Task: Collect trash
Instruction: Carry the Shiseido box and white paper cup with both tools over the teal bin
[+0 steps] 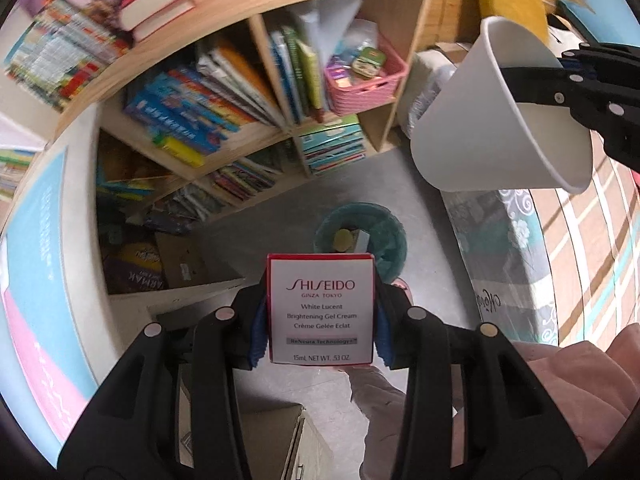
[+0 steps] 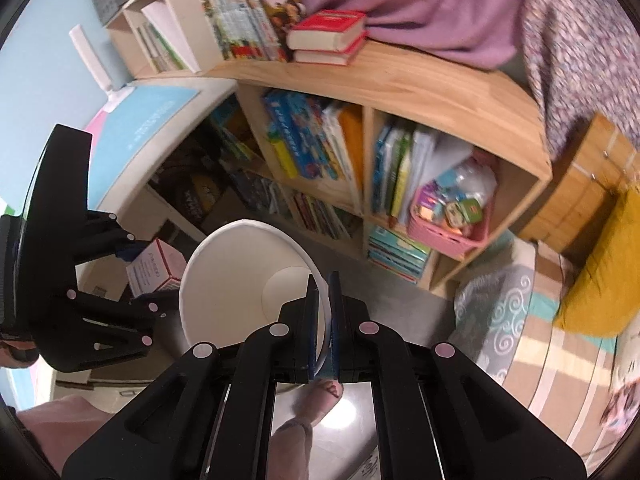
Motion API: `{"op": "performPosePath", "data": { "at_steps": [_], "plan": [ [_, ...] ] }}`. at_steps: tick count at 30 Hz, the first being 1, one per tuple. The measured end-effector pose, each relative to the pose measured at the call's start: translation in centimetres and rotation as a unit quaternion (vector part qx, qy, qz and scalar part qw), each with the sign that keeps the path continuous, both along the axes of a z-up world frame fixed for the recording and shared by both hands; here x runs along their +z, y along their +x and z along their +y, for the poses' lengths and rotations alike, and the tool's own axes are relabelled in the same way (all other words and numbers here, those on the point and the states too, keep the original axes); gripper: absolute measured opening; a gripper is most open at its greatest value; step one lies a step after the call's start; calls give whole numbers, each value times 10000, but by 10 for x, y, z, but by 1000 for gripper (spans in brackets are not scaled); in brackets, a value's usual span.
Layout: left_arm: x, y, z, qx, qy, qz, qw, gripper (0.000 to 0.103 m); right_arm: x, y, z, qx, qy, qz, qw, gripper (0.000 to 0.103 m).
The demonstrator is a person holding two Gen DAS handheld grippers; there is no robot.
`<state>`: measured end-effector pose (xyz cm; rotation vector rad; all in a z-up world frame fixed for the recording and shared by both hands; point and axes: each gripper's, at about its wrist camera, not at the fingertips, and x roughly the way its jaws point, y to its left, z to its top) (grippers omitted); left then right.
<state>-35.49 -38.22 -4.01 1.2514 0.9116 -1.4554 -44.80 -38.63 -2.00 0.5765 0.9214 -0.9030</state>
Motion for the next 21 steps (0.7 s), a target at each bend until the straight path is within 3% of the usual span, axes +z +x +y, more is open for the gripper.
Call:
{"op": "performPosePath", "data": {
  "at_steps": [21],
  "plan": [
    [-26, -35, -20, -312, 295, 147, 9990, 39, -32, -31, -5, -308, 457, 1, 9985, 6]
  ]
}}
